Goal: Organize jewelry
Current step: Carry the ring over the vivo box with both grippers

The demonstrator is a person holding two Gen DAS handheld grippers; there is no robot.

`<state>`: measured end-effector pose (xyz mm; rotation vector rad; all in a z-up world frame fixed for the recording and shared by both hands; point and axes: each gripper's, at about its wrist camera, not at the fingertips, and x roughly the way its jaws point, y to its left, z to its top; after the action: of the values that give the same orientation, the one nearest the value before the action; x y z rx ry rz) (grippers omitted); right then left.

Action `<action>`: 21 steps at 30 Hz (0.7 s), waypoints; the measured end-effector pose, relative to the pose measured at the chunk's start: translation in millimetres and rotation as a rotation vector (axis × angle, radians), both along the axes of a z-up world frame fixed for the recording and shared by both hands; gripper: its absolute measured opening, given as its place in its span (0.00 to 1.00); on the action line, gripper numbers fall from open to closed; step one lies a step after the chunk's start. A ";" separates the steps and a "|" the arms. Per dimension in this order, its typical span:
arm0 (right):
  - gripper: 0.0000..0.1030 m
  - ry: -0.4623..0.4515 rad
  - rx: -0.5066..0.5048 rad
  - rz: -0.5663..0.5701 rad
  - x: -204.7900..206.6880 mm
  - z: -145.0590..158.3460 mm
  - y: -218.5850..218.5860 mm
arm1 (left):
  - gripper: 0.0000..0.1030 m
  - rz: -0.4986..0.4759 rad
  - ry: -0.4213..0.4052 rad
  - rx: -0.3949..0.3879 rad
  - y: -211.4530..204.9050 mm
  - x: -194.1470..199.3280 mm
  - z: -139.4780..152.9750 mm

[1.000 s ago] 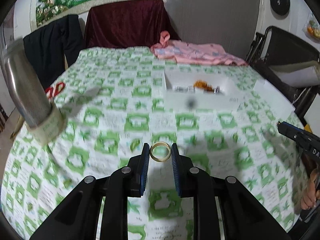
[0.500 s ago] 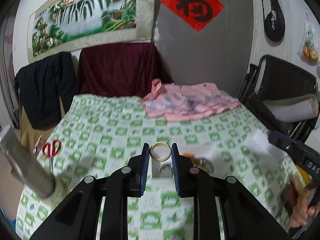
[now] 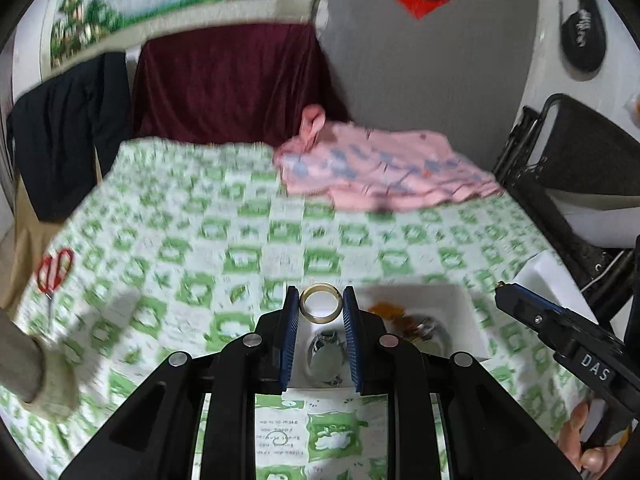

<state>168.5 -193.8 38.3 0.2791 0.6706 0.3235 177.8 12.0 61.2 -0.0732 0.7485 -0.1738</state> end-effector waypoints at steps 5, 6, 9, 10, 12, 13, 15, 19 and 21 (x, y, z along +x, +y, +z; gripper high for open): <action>0.21 0.039 -0.041 0.006 14.2 -18.3 4.9 | 0.22 -0.008 0.050 -0.019 2.6 15.1 -25.7; 0.21 0.046 -0.045 0.006 17.1 -20.9 5.6 | 0.22 -0.012 0.056 -0.018 2.1 17.2 -28.5; 0.21 0.059 -0.044 0.004 21.0 -27.0 4.8 | 0.24 -0.016 0.068 -0.008 0.9 19.9 -36.2; 0.22 0.059 -0.036 0.005 21.4 -28.5 3.7 | 0.26 -0.020 0.071 -0.007 0.9 20.1 -38.2; 0.23 0.058 -0.029 0.000 21.8 -29.5 1.9 | 0.35 -0.014 0.069 -0.007 1.6 19.2 -39.7; 0.23 0.057 -0.028 -0.001 21.7 -29.5 1.4 | 0.36 -0.010 0.065 -0.010 3.2 18.2 -39.5; 0.23 0.051 -0.021 -0.004 20.2 -28.6 -0.4 | 0.38 -0.008 0.059 -0.019 4.9 16.4 -37.0; 0.26 0.048 -0.009 -0.010 18.1 -27.9 -3.2 | 0.43 0.002 0.048 -0.033 9.1 14.4 -34.8; 0.27 0.050 -0.006 -0.013 17.8 -28.4 -4.1 | 0.45 0.008 0.049 -0.032 9.9 14.4 -34.8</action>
<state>186.2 -197.9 9.9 0.2862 0.7189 0.3027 192.3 22.0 26.4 -0.1111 0.7944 -0.1772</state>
